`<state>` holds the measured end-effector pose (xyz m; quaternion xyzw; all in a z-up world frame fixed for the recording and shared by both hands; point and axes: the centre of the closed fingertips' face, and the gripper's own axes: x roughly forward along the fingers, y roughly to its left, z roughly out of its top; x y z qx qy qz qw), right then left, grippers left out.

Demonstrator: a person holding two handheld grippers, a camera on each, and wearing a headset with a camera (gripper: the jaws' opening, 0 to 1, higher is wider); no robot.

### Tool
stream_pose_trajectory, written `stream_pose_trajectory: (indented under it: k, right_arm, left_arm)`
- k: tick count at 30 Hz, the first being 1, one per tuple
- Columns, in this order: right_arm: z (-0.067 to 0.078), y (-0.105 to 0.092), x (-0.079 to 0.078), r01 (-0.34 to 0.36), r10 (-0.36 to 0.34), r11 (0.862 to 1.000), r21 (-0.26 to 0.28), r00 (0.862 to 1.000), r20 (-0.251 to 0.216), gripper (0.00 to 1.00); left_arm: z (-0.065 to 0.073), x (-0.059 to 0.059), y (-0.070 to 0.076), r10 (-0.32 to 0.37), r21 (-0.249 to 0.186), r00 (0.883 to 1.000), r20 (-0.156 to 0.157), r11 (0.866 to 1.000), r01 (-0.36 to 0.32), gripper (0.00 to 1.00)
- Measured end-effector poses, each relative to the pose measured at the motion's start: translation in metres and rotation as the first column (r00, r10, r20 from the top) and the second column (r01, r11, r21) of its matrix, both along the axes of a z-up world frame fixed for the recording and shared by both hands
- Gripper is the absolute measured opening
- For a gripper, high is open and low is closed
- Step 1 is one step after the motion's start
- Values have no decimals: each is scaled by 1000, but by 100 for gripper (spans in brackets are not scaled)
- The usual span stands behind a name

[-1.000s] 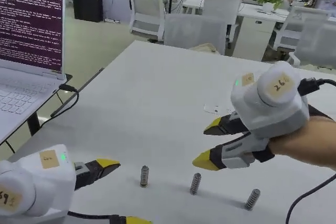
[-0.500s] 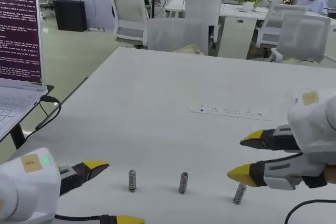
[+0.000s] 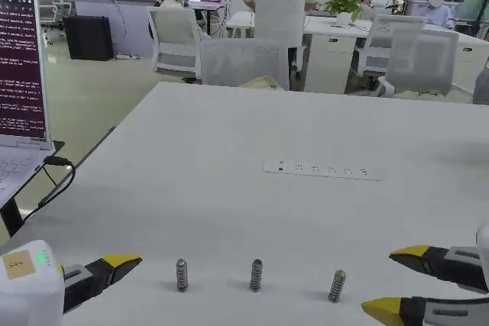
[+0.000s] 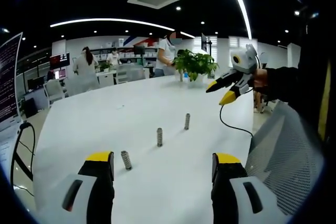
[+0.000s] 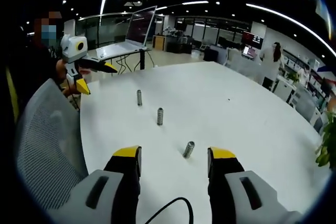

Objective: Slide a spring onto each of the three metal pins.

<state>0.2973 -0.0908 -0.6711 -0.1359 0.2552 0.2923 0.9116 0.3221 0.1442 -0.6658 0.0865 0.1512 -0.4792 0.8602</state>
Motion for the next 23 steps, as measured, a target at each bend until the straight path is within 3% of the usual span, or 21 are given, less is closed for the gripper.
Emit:
stream_pose_trajectory:
  k: [5,9,17,23]
  right_arm:
    - [-15,0,-12,44,-44,999,20,999,-6,55]
    - [-16,2,-16,60,-60,998,31,998,-1,57]
    - [-23,3,-8,101,-101,994,51,995,1,61]
    - [-36,7,-3,117,-116,991,62,993,-19,62]
  left_arm:
    - [-2,-1,3,12,-6,1000,-4,1000,-12,74]
    - [-5,-1,5,21,-12,1000,-12,1000,-21,75]
    - [-16,5,7,25,-6,999,-30,1000,-25,75]
    - [-21,8,6,23,-7,999,-42,1000,-23,75]
